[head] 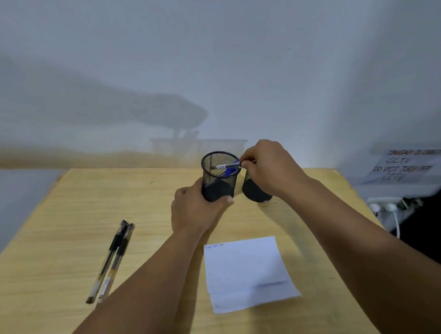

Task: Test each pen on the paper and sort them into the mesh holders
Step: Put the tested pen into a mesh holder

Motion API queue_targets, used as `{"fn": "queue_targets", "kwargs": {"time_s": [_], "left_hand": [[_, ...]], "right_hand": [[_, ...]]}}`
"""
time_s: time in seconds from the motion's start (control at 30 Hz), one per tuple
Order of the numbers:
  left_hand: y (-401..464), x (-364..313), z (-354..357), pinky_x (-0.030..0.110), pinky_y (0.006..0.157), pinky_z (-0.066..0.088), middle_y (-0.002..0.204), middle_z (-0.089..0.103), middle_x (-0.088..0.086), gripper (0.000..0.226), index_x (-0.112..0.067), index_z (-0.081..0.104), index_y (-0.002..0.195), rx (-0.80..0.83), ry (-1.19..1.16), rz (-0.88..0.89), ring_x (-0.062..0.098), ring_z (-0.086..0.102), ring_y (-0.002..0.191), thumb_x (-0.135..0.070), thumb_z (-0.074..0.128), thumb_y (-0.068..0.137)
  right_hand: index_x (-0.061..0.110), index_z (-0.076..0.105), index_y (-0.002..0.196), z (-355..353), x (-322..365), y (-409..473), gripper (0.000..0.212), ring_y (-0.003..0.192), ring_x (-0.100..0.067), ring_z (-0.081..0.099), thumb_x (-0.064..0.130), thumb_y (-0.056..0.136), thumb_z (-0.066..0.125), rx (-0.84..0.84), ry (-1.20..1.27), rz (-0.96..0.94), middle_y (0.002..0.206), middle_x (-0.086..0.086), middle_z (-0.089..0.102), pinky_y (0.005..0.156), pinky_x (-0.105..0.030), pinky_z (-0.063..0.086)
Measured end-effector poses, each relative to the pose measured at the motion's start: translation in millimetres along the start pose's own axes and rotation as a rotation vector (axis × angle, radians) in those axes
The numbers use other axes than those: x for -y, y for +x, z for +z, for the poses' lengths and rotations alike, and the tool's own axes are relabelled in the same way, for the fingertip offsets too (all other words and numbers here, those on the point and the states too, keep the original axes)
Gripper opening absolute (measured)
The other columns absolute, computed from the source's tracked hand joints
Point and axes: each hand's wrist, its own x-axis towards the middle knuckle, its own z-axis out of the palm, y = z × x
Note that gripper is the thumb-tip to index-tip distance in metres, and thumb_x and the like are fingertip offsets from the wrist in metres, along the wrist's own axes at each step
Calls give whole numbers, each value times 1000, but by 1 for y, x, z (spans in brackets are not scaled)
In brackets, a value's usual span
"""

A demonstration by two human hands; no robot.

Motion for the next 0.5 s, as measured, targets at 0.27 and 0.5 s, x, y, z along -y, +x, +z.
{"fn": "queue_targets", "kwargs": {"time_s": [0.27, 0.5], "left_hand": [[-2, -2, -3, 30, 81, 46, 97, 62, -8, 64, -48, 54, 108, 14, 12, -6, 13, 48, 115, -76, 65, 52], [-20, -6, -29, 28, 68, 47, 90, 64, -18, 35, -26, 51, 92, 116, -58, 42, 13, 60, 86, -43, 73, 70]], "right_hand": [[16, 75, 108, 18, 4, 17, 24, 99, -33, 60, 24, 92, 60, 56, -94, -34, 99, -11, 66, 77, -35, 46], [26, 61, 128, 13, 15, -5, 40, 115, -31, 50, 35, 90, 63, -128, -40, -97, 120, -4, 61, 92, -44, 46]]}}
